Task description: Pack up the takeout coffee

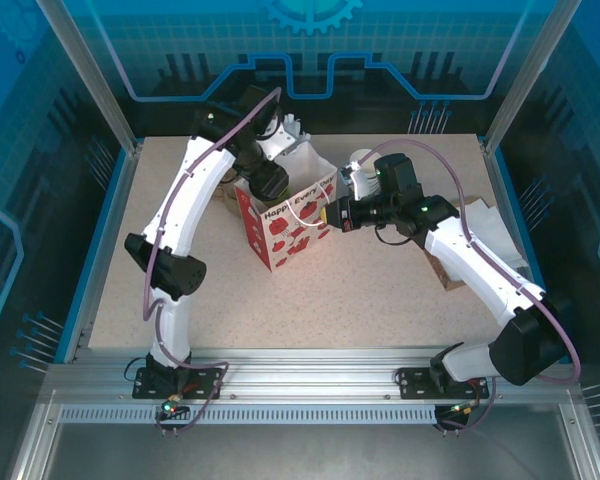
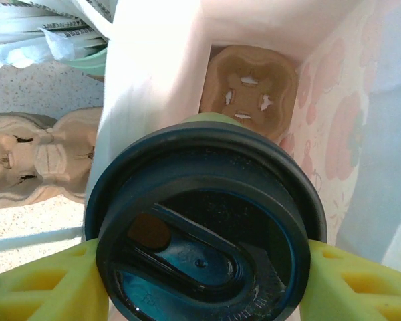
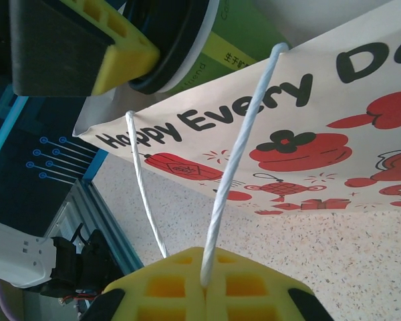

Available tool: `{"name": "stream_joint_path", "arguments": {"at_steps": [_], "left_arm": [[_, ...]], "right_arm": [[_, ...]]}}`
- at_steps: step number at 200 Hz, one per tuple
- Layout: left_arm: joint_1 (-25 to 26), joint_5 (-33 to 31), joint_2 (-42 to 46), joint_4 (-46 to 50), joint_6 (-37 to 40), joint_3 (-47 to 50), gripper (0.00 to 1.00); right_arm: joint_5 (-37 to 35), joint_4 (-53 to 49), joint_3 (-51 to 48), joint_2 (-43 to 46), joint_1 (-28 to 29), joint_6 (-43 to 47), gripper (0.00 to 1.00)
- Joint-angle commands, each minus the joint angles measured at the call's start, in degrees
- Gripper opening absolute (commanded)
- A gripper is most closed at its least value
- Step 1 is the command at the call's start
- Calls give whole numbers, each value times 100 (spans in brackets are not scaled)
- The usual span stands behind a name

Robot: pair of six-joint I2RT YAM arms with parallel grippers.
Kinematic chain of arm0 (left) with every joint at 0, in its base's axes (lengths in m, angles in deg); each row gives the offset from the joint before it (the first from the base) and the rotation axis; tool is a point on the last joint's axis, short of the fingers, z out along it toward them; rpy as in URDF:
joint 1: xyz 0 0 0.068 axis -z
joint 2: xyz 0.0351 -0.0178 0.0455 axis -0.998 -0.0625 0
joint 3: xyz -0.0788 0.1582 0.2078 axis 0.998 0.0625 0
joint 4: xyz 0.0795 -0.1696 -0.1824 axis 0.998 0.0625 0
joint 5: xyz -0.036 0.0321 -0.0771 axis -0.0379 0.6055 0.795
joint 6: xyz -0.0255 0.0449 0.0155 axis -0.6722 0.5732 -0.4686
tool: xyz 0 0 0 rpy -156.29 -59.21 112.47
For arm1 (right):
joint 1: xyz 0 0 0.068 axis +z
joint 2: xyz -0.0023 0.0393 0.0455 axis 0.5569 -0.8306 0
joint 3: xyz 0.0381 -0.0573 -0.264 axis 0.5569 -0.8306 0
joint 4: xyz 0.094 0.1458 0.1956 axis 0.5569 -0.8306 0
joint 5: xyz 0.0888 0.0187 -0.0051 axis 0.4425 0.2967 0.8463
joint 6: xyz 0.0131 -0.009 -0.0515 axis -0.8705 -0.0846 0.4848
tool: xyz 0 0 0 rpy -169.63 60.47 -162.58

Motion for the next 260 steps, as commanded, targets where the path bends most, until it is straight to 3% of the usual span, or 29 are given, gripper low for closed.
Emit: {"name": "stream_joint_path", "arguments": {"at_steps": [1, 260], "left_arm": [[12, -108, -107, 230, 176, -144, 47], [36, -300, -564, 466, 484, 340, 47]], "right_arm": [[-69, -110, 91, -33, 101, 114, 4], [-281, -405, 171, -128, 92, 419, 4]]}}
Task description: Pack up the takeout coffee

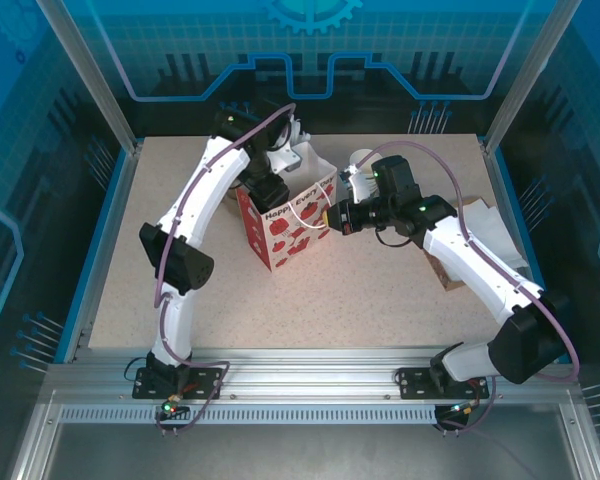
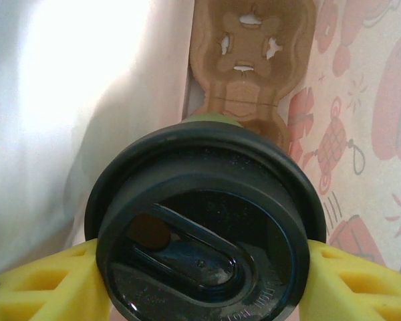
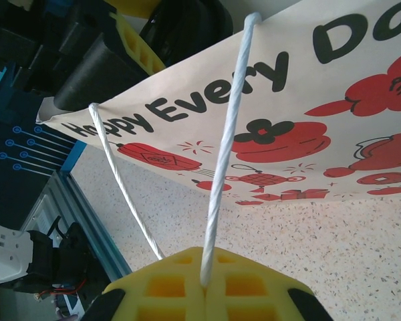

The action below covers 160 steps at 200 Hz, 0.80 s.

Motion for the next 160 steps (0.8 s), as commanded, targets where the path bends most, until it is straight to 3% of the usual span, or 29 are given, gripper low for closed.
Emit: {"name": "stream_joint_path", "arguments": {"at_steps": [1, 160], "left_arm": [[0, -122, -124, 221, 174, 35, 47], [-76, -103, -437, 190, 278, 118, 47]], "right_arm": [[-43, -158, 171, -66, 71, 121, 4], [-41, -165, 179, -92, 85, 139, 4]]}}
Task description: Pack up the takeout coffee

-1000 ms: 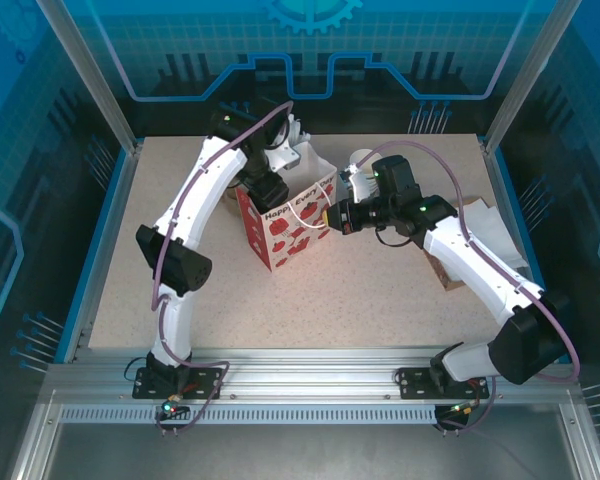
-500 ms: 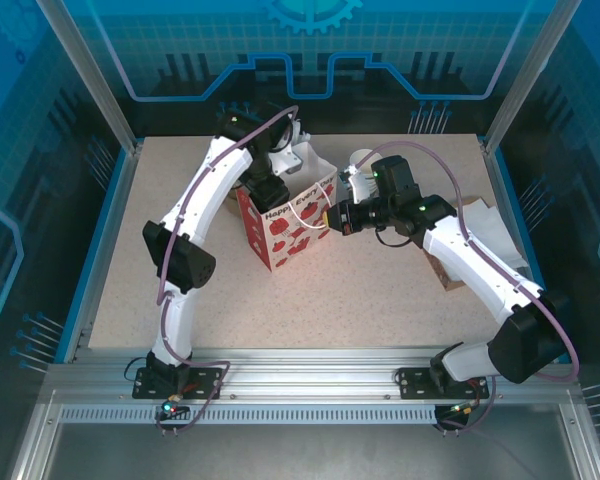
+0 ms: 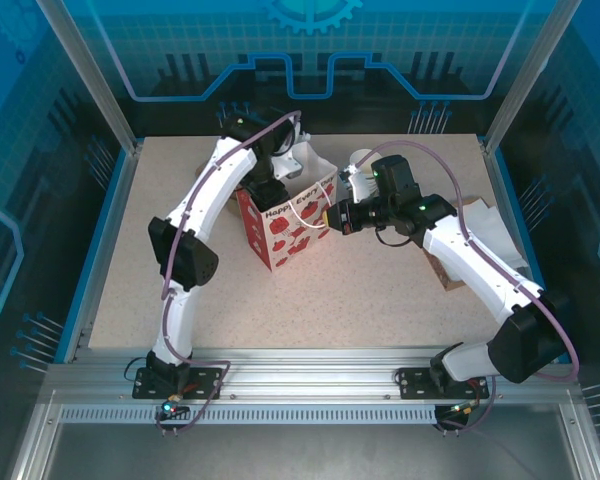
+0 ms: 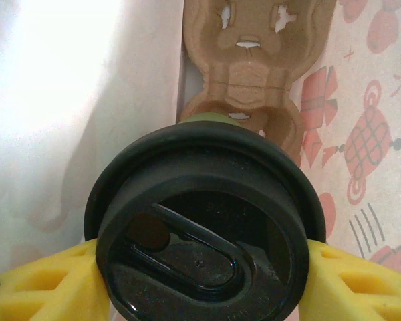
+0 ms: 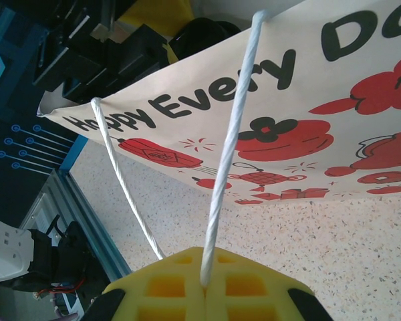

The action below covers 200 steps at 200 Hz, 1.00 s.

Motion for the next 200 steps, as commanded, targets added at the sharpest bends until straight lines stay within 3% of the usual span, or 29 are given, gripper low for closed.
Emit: {"name": "stream_joint_path", "arguments": {"at_steps": [1, 200], "left_arm": [[-48, -44, -128, 153, 140, -5, 47], [-75, 35, -542, 61, 26, 68, 47]], "right_arm": [[-40, -109, 131, -72, 84, 97, 4], [-32, -97, 78, -34, 84, 113, 4]]}}
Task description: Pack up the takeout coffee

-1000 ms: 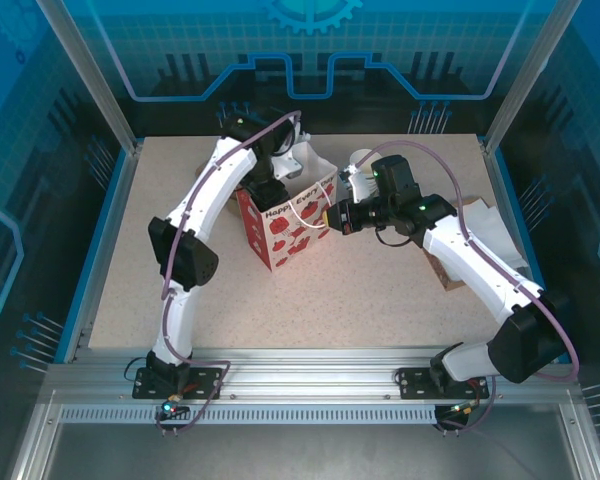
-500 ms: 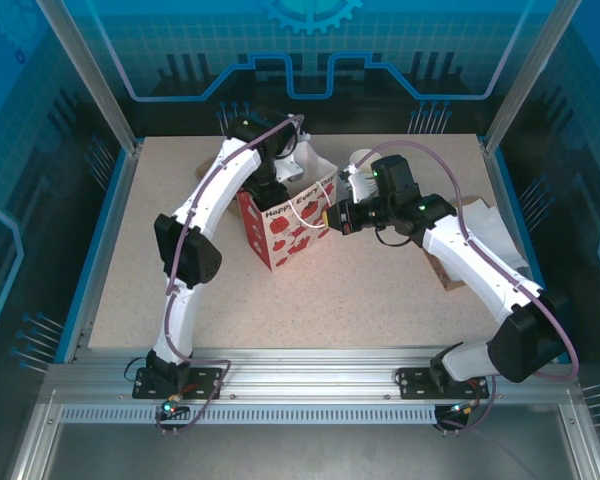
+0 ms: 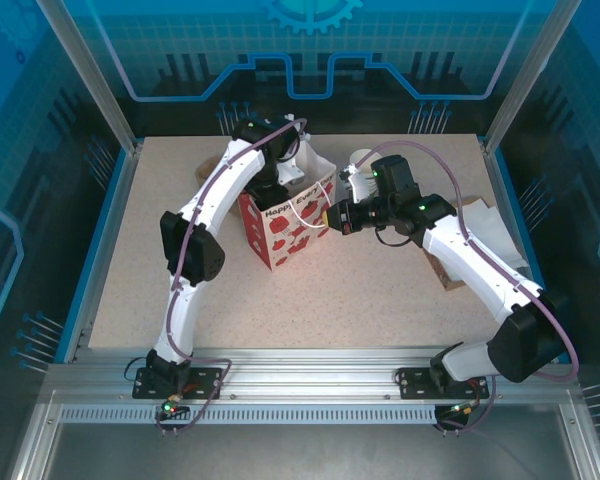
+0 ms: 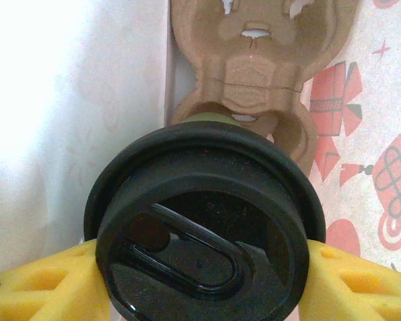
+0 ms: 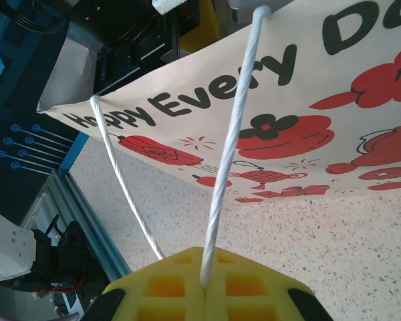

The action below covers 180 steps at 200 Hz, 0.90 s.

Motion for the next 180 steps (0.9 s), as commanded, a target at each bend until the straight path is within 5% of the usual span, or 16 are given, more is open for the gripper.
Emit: {"name": "stream_joint_path", "arguments": {"at_steps": [1, 180], "left_arm": [[-58, 33, -101, 81, 28, 68, 47], [-66, 14, 92, 28, 36, 180, 48]], "right_arm": [[-32, -97, 78, -27, 88, 112, 4], [-36, -123, 86, -4, 92, 106, 4]]}}
